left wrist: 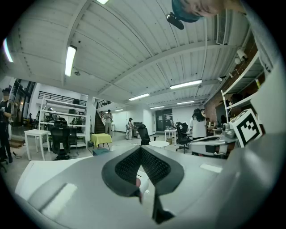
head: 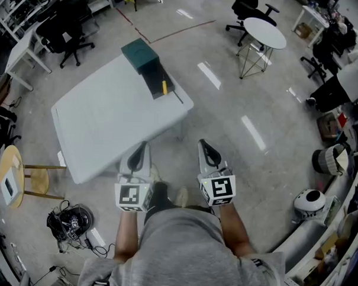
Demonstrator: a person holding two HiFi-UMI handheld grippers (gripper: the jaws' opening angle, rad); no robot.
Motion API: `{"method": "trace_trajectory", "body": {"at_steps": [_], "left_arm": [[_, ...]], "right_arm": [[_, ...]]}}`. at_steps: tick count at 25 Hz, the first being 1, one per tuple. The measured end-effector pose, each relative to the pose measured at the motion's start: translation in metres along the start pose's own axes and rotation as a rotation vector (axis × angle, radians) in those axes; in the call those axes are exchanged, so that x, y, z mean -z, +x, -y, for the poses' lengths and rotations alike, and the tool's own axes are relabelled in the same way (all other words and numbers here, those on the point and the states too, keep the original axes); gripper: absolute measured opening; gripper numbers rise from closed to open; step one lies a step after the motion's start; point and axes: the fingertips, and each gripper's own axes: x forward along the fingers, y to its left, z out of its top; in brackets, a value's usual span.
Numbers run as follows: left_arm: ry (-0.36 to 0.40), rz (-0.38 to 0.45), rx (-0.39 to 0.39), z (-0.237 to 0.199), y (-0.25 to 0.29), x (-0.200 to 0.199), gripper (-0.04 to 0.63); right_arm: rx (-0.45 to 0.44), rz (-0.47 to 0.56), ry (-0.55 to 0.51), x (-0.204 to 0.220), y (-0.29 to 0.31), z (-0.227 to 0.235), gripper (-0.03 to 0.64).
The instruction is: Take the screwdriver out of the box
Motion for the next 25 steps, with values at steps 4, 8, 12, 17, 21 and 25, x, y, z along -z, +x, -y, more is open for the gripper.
{"method": "trace_trajectory", "body": {"at_steps": [4,8,12,17,21,25], "left_arm": [[0.0,0.008,0.008,0.003,0.005,-0.004,0.012],[-0.001,0.003,0.008,-0.003,0.012,-0.003,0.012],[-0.004,-0.004,0.003,-0.015,0.022,-0.005,0.012],[-0.004,-0.006,0.006,-0.037,0.042,-0.008,0.011],[-0.007,-0.009,0.022,-0.058,0.061,-0.011,0.011],[-0.004,-0.02,0.04,-0.083,0.08,-0.011,0.012]], "right_arm": [[-0.005,0.0,-0.001,0.0,0.003,0.002,0.003],[-0.007,0.007,0.008,-0.004,0.013,0.003,0.003],[-0.007,-0.007,-0.007,-0.008,0.03,0.003,0.003],[-0.017,-0.006,-0.011,-0.016,0.059,-0.001,0.003],[-0.014,-0.01,-0.008,-0.023,0.088,-0.005,0.003],[0.001,-0.014,-0.004,-0.031,0.117,-0.009,0.003]]}}
